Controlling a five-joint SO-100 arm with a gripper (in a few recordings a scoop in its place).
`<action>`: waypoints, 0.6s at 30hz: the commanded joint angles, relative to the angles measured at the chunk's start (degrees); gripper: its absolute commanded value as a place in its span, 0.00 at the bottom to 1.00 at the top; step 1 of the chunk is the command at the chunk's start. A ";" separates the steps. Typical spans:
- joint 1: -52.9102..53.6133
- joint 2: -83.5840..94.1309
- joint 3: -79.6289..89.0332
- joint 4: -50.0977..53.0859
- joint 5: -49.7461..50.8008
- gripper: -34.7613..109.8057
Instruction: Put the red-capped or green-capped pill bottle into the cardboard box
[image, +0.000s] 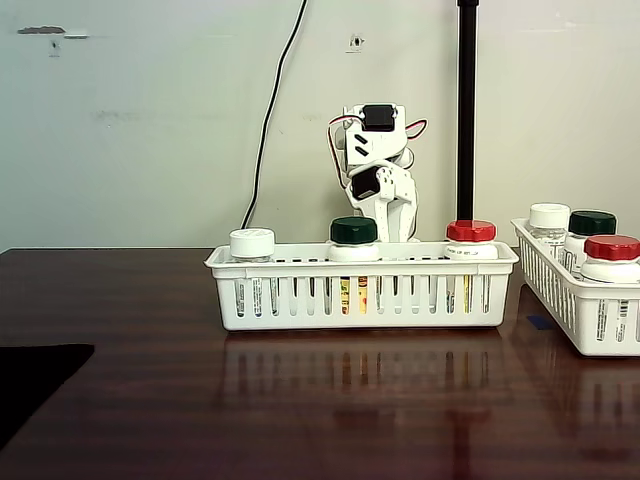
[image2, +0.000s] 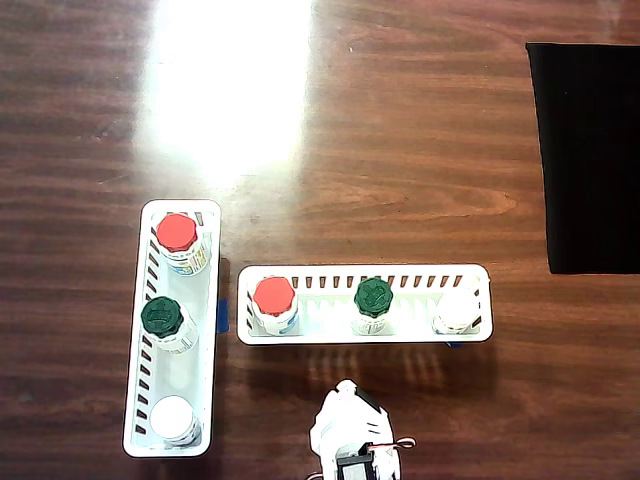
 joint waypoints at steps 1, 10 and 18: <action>7.21 5.01 -0.18 -6.42 54.76 0.24; 8.44 5.01 -0.18 -6.94 55.11 0.24; 9.76 5.01 -0.18 -6.94 55.28 0.24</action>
